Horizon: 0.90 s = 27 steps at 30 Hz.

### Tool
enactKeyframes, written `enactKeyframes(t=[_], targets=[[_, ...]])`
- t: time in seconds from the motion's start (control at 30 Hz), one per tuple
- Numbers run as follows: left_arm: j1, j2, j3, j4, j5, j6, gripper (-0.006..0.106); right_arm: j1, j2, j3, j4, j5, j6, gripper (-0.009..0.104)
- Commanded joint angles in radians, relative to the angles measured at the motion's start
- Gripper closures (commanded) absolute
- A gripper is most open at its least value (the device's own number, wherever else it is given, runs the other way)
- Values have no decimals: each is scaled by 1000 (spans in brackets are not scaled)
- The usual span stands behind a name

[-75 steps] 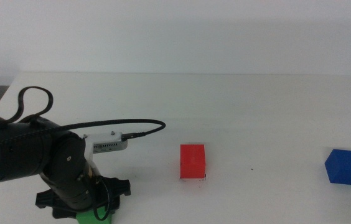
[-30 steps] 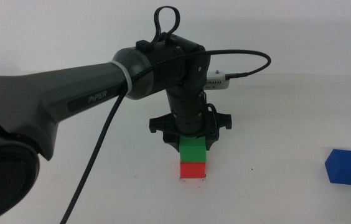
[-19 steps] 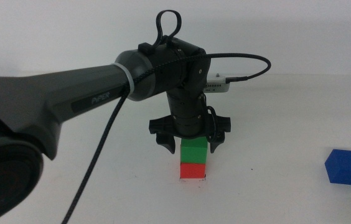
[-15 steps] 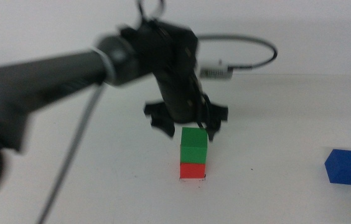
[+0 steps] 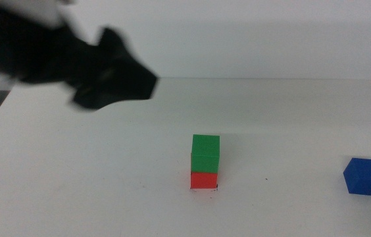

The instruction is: Stack red cubes first, then green, then blue cubes in a specific spot.

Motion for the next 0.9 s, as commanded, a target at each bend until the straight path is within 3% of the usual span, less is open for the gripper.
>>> enactKeyframes(t=[0.0,0.13,0.6,0.7,0.8,0.87], targets=[[1,-131,109,-12,-137,14,7,-8,-5,4,-10,-14,-7,3],[1,-231,151,15,-157,-34,7,-8,-5,4,-10,-14,-7,3],[1,-235,151,15,-166,-34,7,-8,-5,4,-13,-22,-7,3],[1,-235,151,15,-166,-34,7,-8,-5,4,-49,-102,-7,3],[1,-235,151,15,-166,-31,7,-8,-5,4,-16,-187,-7,3],[1,-235,151,15,-166,-31,7,-10,-5,4,-16,-371,-7,3]])
